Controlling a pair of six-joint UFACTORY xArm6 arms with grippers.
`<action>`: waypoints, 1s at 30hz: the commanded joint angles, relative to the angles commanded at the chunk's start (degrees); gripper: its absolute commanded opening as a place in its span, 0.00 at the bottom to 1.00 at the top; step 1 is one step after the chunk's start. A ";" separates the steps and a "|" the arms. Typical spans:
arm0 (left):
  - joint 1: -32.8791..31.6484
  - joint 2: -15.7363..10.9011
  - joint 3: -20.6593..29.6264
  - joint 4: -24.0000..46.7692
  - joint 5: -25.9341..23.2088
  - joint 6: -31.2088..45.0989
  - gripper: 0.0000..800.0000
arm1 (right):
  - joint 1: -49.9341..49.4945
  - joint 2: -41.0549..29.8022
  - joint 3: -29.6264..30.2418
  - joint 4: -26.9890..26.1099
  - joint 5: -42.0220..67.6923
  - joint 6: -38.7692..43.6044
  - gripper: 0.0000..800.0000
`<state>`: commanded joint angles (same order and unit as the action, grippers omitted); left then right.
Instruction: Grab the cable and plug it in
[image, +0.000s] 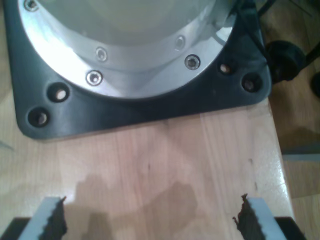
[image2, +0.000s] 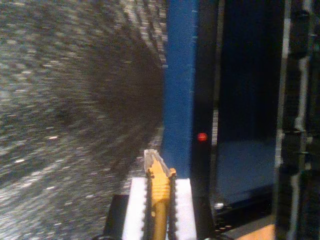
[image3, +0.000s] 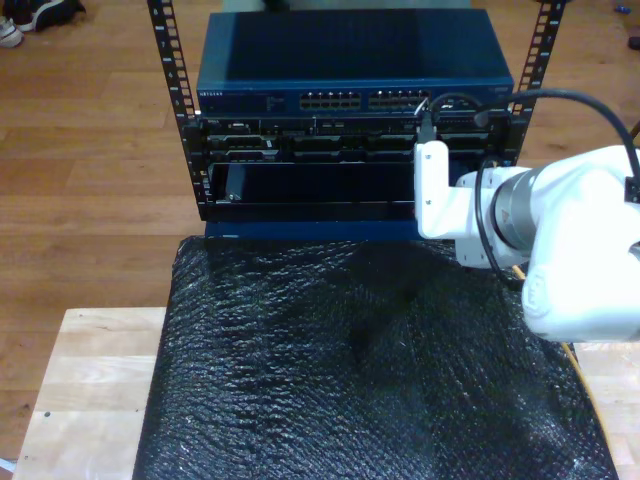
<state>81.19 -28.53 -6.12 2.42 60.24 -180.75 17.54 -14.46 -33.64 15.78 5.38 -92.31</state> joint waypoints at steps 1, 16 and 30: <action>0.00 0.00 0.00 0.00 0.00 0.00 1.00 | -0.09 0.00 -0.26 -0.26 -0.35 0.00 0.00; 0.00 0.00 0.00 0.00 0.00 0.00 1.00 | -0.79 -0.18 -0.09 -8.79 -13.54 -0.18 0.00; 0.00 0.00 0.00 0.00 0.00 0.00 1.00 | -1.23 -0.53 4.04 -10.20 -26.11 -0.44 0.00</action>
<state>81.19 -28.53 -6.12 2.42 60.24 -180.75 16.31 -14.99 -29.59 5.58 -20.73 -92.75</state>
